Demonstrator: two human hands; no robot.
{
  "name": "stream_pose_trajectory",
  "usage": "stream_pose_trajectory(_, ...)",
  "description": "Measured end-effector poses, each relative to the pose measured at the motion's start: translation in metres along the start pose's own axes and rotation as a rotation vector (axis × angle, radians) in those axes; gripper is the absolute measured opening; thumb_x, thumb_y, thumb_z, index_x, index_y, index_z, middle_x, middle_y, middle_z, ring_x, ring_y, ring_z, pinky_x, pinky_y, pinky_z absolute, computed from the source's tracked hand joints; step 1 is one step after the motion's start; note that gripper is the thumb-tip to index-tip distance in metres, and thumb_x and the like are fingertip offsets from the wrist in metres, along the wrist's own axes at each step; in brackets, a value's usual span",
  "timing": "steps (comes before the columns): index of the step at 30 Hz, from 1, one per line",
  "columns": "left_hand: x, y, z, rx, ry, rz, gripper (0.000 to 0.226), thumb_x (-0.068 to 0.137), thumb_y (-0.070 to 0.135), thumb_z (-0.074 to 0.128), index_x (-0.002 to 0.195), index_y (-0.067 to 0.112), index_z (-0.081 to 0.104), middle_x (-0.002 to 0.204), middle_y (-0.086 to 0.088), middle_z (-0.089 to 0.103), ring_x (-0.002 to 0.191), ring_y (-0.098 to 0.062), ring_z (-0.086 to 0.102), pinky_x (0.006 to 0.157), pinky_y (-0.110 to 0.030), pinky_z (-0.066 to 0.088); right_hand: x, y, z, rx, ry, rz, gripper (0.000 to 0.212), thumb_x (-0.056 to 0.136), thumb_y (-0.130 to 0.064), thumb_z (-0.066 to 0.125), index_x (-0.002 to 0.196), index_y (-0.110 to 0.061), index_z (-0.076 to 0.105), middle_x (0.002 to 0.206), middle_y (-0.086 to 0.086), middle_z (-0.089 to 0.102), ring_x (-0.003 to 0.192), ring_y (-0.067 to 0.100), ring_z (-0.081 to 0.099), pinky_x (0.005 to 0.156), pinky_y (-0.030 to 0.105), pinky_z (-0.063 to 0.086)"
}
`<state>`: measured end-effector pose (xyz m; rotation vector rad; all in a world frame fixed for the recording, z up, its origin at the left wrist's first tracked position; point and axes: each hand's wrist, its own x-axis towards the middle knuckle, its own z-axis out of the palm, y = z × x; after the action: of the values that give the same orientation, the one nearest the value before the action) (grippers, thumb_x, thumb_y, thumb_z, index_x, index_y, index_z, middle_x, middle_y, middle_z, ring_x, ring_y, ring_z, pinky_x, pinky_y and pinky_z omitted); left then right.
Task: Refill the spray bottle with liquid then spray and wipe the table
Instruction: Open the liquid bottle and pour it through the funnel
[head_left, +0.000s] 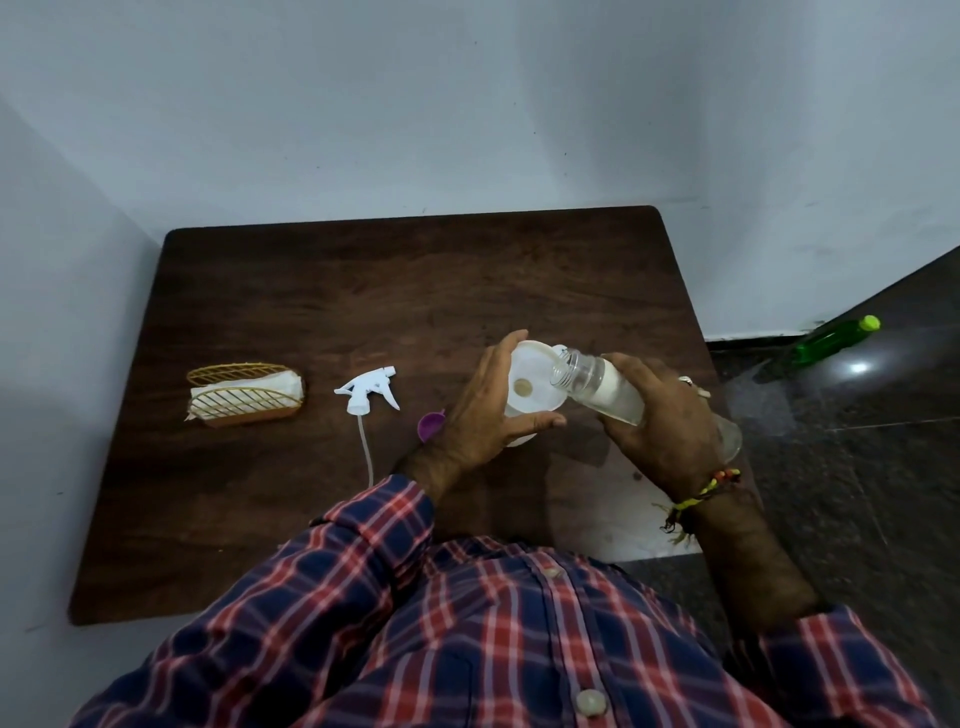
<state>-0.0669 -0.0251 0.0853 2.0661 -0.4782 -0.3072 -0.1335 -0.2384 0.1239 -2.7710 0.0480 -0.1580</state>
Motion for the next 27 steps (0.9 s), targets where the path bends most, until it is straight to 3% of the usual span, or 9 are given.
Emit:
stream_pose_trajectory(8,0.001,0.001,-0.003,0.015,-0.027,-0.017,0.105,0.071,0.04,0.085,0.151,0.016,0.021,0.15,-0.004,0.033,0.126,0.0,0.031,0.097,-0.001,0.022,0.002,-0.003,-0.004,-0.069,0.008,-0.035,0.066,0.073,-0.028,0.084,0.132,-0.023,0.056,0.117,0.007,0.066,0.096,0.034,0.068,0.075,0.049,0.058)
stream_pose_trajectory(15,-0.002,0.004,-0.006,0.003,-0.032,-0.019,0.103,0.072,0.036,0.085,0.151,0.015,0.021,0.151,-0.003,0.033,0.127,-0.001,0.031,0.094,0.005,0.024,0.001,-0.005,-0.006,-0.07,-0.004,-0.022,0.064,0.074,-0.029,0.082,0.132,-0.025,0.055,0.118,0.005,0.065,0.098,0.031,0.067,0.078,0.048,0.058)
stream_pose_trajectory(17,-0.003,0.008,-0.007,-0.004,-0.033,-0.026,0.102,0.073,0.032,0.085,0.151,0.013,0.022,0.151,-0.005,0.033,0.129,-0.002,0.031,0.097,0.001,0.024,0.0,-0.005,-0.006,-0.069,-0.008,-0.013,0.065,0.073,-0.029,0.082,0.132,-0.024,0.054,0.118,0.005,0.065,0.098,0.032,0.067,0.078,0.049,0.058)
stream_pose_trajectory(21,-0.004,0.015,-0.009,-0.015,-0.037,-0.035,0.1,0.074,0.028,0.085,0.151,0.011,0.023,0.151,-0.007,0.034,0.133,-0.01,0.034,0.107,-0.021,0.03,0.0,-0.006,-0.008,-0.077,-0.021,0.002,0.066,0.073,-0.029,0.083,0.132,-0.024,0.054,0.117,0.006,0.065,0.099,0.032,0.066,0.078,0.048,0.058)
stream_pose_trajectory(27,-0.004,0.019,-0.01,-0.005,-0.066,-0.038,0.101,0.075,0.029,0.084,0.151,0.011,0.021,0.152,-0.007,0.031,0.136,-0.015,0.033,0.11,-0.028,0.032,0.0,-0.006,-0.009,-0.089,-0.016,0.012,0.065,0.073,-0.029,0.082,0.132,-0.025,0.056,0.116,0.005,0.065,0.098,0.032,0.066,0.078,0.046,0.057)
